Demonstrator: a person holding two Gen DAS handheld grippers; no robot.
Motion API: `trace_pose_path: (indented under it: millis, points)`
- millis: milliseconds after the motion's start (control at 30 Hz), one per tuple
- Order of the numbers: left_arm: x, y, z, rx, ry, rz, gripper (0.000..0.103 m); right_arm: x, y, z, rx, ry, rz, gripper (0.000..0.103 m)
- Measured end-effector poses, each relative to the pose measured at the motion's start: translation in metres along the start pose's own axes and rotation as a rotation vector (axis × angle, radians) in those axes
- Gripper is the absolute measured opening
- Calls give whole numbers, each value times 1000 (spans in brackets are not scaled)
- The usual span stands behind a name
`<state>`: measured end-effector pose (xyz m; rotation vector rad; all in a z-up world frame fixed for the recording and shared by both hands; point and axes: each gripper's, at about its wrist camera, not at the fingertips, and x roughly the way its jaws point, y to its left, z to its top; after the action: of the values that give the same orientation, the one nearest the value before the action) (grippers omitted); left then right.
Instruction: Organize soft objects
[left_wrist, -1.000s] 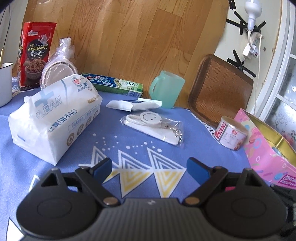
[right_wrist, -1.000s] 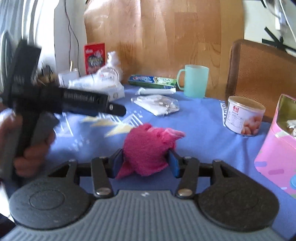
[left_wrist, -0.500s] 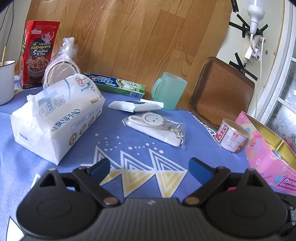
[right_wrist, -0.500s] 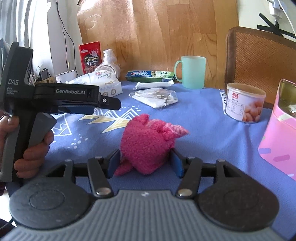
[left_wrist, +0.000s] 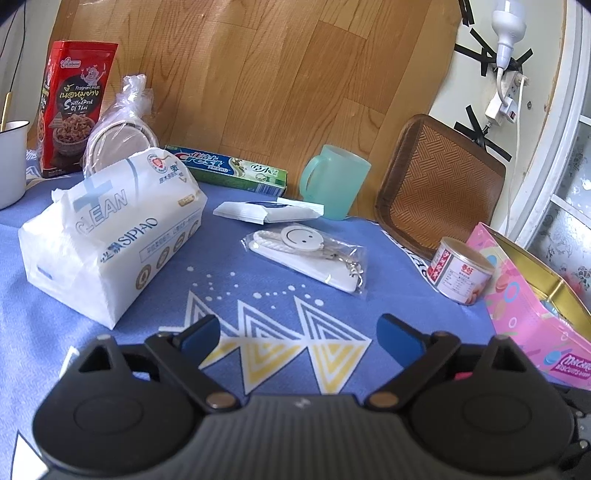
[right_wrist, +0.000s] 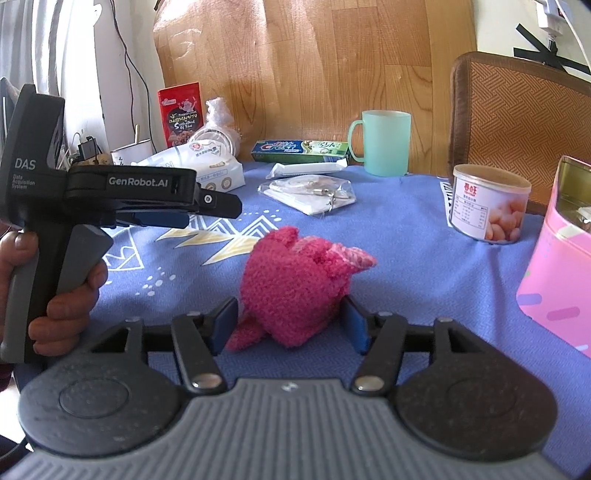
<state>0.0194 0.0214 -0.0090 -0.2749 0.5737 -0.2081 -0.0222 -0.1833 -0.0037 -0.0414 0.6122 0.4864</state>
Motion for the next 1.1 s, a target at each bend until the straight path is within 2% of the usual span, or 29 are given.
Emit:
trace_pose_path:
  millis: [133, 267, 367, 433, 533, 600, 700, 733, 767, 800, 867, 967, 1100]
  points:
    - [0, 0, 0, -4, 1, -4, 95, 0, 0, -1, 0, 0, 1, 67]
    - [-3, 2, 0, -15, -3, -40, 97, 1, 0, -1, 0, 1, 3, 67]
    - [-10, 1, -1, -31, 25, -113, 97, 1, 1, -1, 1, 1, 1, 68]
    - [-21, -6, -4, -43, 30, -202, 97, 0, 1, -1, 0, 0, 0, 68]
    - [-35, -33, -7, 31, 40, -288, 97, 1, 1, -1, 0, 1, 1, 68]
    - [-35, -51, -9, 80, 68, -321, 92, 0, 1, -1, 0, 0, 0, 68]
    - [-16, -70, -14, 102, 153, -325, 75, 0, 1, -1, 1, -1, 0, 66]
    - [-7, -73, -17, 105, 184, -312, 64, 0, 1, -2, 3, -5, -6, 63]
    - [0, -76, -19, 98, 218, -304, 57, -2, 1, -3, 5, -15, -14, 51]
    - [5, -79, -21, 85, 241, -299, 57, -4, 1, -4, 7, -27, -29, 47]
    - [4, -88, -20, 93, 232, -306, 57, -14, 1, -6, 14, -84, -61, 46]
    - [-5, -117, -10, 187, 182, -317, 57, -34, -5, -9, 43, -186, -113, 46]
    - [-3, -165, 11, 254, 145, -411, 57, -71, -29, -2, 91, -319, -233, 46]
